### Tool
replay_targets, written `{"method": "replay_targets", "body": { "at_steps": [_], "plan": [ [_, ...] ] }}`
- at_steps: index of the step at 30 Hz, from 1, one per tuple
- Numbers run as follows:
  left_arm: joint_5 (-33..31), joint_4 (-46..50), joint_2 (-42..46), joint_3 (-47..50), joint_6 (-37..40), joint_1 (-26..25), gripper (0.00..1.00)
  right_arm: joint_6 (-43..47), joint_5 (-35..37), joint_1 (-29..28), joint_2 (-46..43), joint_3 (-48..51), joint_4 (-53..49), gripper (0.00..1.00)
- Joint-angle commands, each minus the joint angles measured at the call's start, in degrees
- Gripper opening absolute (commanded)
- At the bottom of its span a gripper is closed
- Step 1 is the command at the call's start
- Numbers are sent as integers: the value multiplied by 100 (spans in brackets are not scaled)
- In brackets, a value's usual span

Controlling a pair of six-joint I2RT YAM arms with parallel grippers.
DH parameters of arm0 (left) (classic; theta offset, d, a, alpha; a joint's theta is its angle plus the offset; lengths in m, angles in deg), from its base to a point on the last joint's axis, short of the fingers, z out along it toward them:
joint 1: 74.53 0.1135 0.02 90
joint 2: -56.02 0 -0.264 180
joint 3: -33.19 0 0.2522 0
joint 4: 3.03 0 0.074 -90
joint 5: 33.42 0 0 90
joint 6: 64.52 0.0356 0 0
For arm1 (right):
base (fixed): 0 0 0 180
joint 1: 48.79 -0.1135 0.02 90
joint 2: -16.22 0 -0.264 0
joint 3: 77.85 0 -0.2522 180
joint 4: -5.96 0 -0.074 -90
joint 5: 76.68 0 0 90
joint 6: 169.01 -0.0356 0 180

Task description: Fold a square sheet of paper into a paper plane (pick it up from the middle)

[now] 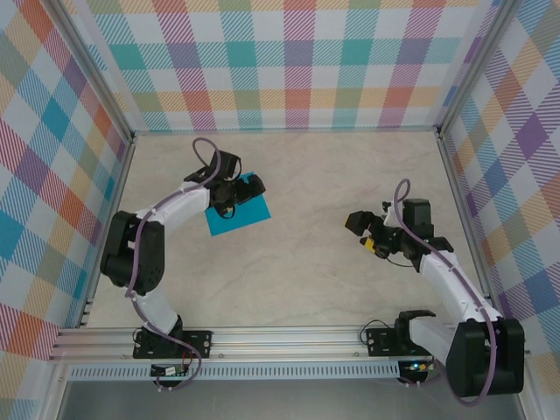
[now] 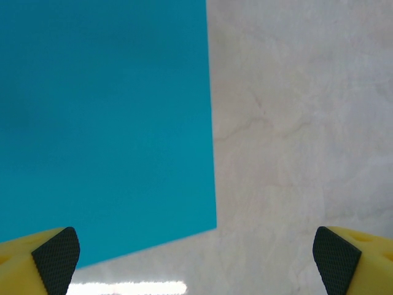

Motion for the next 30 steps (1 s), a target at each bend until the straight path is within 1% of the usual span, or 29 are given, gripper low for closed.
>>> {"method": "replay_targets", "body": {
  "at_steps": [1, 5, 11, 15, 18, 21, 24, 27, 30],
  "plan": [
    [-174, 502, -521, -494, 112, 3, 100, -48, -74, -130, 200, -283, 122, 100],
    [-33, 532, -1032, -802, 56, 67, 100, -63, 11, -259, 392, -365, 101, 100],
    [149, 567, -1405, -849, 48, 61, 100, -62, 90, -357, 516, -401, 69, 100],
    [311, 365, -1308, -361, -90, 26, 100, -61, 253, -366, 592, -445, -24, 100],
    [450, 86, -1138, 140, -212, -91, 100, -84, 417, -369, 658, -482, -104, 100],
    [663, -393, -949, 738, -503, -290, 100, -159, 492, -375, 758, -490, -119, 100],
    [769, -905, -838, 1173, -828, -605, 100, -210, 517, -379, 864, -413, 10, 100],
    [741, -1092, -783, 1338, -1075, -1020, 100, -200, 547, -396, 970, -365, 49, 100],
    [548, -1119, -717, 1318, -1311, -1421, 100, -57, 653, -401, 1056, -392, -111, 100]
  ]
}}
